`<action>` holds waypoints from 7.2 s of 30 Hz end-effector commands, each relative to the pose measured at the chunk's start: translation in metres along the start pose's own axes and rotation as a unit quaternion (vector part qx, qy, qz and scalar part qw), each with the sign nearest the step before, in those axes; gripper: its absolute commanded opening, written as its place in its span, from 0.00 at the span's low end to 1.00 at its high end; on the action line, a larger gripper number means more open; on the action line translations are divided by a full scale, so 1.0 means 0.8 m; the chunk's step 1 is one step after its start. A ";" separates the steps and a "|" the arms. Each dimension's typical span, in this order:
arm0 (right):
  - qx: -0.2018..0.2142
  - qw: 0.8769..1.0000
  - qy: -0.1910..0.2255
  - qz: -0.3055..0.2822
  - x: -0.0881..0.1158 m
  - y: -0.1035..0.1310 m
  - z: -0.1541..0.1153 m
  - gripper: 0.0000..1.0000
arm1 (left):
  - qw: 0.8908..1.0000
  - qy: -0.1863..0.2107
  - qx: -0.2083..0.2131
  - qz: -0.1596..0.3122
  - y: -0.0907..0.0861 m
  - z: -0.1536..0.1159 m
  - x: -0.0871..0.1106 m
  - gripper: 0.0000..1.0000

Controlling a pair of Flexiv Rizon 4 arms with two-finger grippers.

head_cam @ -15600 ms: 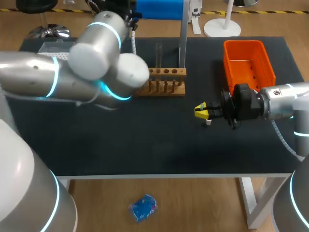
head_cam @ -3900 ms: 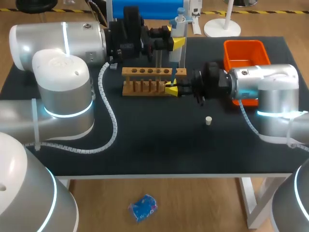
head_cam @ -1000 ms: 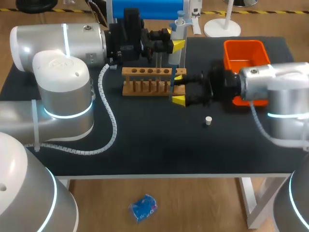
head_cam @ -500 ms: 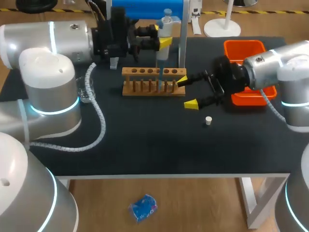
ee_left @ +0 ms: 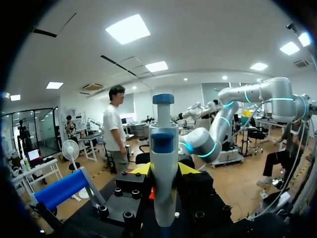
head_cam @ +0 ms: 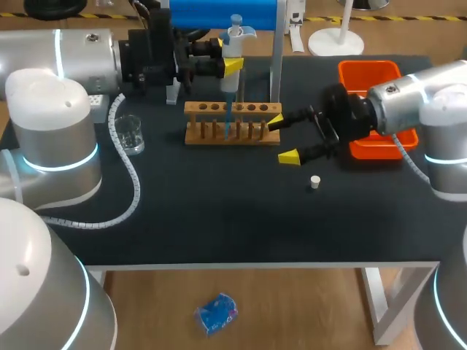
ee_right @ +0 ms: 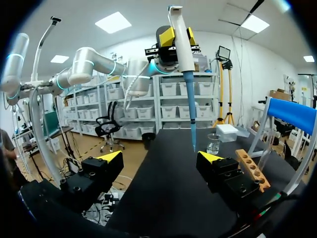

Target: Invert the test tube, pick up the pipette, mount the tip to pipette, aspirate from beaker and dispense into the tube, eject the tip, return the pipette, and cap with the stopper.

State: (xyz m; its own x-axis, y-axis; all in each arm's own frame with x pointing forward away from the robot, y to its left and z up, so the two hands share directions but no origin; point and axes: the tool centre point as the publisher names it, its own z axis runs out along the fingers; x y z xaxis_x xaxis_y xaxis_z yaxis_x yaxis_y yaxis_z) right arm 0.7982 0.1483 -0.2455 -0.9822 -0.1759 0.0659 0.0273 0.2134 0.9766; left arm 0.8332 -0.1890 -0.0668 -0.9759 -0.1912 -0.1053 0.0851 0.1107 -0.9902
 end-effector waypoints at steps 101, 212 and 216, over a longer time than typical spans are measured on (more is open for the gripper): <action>0.190 0.961 -0.200 0.026 -0.190 -0.062 0.289 1.00 | 0.998 -0.027 0.029 -0.037 0.124 -0.259 -0.180 0.00; 0.178 0.966 -0.188 0.012 -0.207 -0.055 0.287 1.00 | 0.995 -0.050 0.036 -0.076 0.229 -0.252 -0.228 0.00; 0.180 0.969 -0.171 -0.002 -0.195 -0.035 0.270 1.00 | 0.995 -0.050 0.036 -0.076 0.229 -0.252 -0.228 0.00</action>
State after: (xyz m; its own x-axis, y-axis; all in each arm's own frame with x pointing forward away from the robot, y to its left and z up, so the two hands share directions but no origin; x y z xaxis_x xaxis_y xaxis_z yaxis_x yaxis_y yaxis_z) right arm 0.9137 0.4024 -0.3473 -0.9824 0.1660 -0.0855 0.0183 0.5413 0.8406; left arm 0.9860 0.0627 -0.2102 -0.9539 -0.2972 0.0418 -0.0456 0.0055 -0.9989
